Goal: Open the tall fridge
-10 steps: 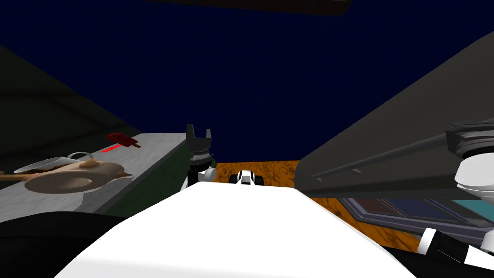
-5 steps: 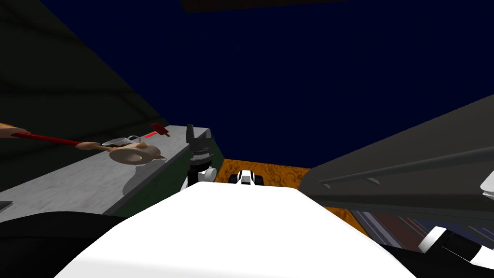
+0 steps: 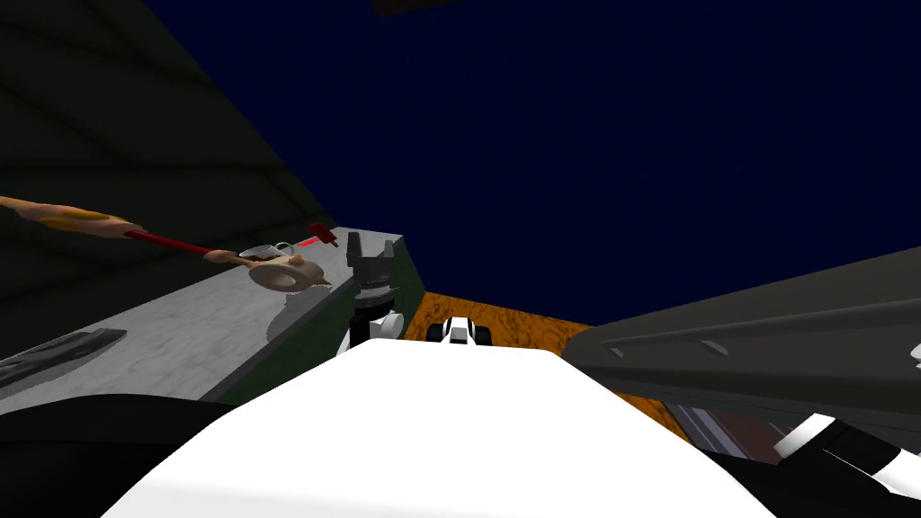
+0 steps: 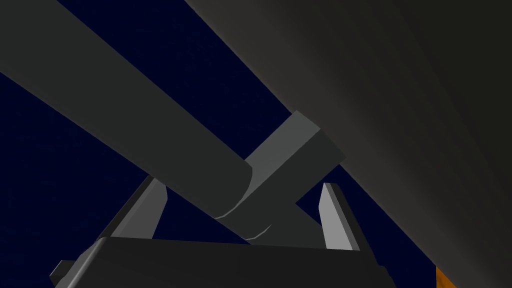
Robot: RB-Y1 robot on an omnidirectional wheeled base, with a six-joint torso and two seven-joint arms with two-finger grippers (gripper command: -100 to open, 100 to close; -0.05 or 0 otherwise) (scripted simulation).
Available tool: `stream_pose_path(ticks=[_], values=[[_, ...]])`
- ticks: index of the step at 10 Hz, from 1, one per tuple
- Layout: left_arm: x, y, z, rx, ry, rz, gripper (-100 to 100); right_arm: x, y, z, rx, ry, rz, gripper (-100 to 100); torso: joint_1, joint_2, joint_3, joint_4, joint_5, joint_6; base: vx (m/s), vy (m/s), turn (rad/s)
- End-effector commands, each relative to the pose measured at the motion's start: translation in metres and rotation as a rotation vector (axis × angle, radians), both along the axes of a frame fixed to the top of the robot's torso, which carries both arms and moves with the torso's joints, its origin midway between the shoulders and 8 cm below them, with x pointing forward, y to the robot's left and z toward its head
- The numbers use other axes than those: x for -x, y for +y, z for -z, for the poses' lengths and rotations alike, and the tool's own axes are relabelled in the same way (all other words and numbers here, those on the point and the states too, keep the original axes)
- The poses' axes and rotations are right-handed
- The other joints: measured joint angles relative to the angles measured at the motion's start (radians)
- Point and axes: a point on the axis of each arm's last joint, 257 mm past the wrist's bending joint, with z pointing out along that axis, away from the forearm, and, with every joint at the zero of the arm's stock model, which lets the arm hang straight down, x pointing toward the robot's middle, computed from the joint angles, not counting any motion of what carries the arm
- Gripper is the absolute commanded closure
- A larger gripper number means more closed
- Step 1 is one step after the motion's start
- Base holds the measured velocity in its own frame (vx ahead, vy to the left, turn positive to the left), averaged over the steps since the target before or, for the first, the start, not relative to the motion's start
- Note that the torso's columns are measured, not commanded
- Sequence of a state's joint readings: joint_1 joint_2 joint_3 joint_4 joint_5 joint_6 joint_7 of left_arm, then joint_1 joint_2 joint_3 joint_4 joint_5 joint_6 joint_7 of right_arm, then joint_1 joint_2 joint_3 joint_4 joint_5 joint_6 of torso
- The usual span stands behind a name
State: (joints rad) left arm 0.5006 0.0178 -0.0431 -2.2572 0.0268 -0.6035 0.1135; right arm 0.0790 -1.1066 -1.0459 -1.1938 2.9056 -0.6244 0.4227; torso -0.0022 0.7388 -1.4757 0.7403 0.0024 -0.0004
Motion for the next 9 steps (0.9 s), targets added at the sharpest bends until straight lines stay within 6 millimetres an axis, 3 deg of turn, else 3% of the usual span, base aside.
stream_pose_path(ticks=[1,4,5,9], values=[[0.0,0.0,0.0,0.0,0.0,0.0,0,0.011,-0.004,-0.001,0.002,0.001,0.03,100,0.0,0.002,0.001,0.0,-0.001,0.002,0.122,0.021,0.011],[0.0,0.0,0.0,0.0,0.0,0.0,0,0.033,-0.01,-0.003,0.008,0.002,0.088,100,0.0,-0.006,-0.005,-0.003,0.0,-0.002,0.245,0.045,-0.023],[0.0,0.0,0.0,0.0,0.0,0.0,0,0.028,-0.008,-0.013,0.0,0.01,0.084,-100,-0.003,-0.002,-0.003,-0.002,-0.001,-0.002,0.078,0.017,0.054],[0.0,0.0,0.0,0.0,0.0,0.0,0,0.031,-0.006,-0.042,0.002,0.01,0.099,-100,0.0,0.009,0.003,0.004,0.007,0.007,-0.059,0.001,0.06]])
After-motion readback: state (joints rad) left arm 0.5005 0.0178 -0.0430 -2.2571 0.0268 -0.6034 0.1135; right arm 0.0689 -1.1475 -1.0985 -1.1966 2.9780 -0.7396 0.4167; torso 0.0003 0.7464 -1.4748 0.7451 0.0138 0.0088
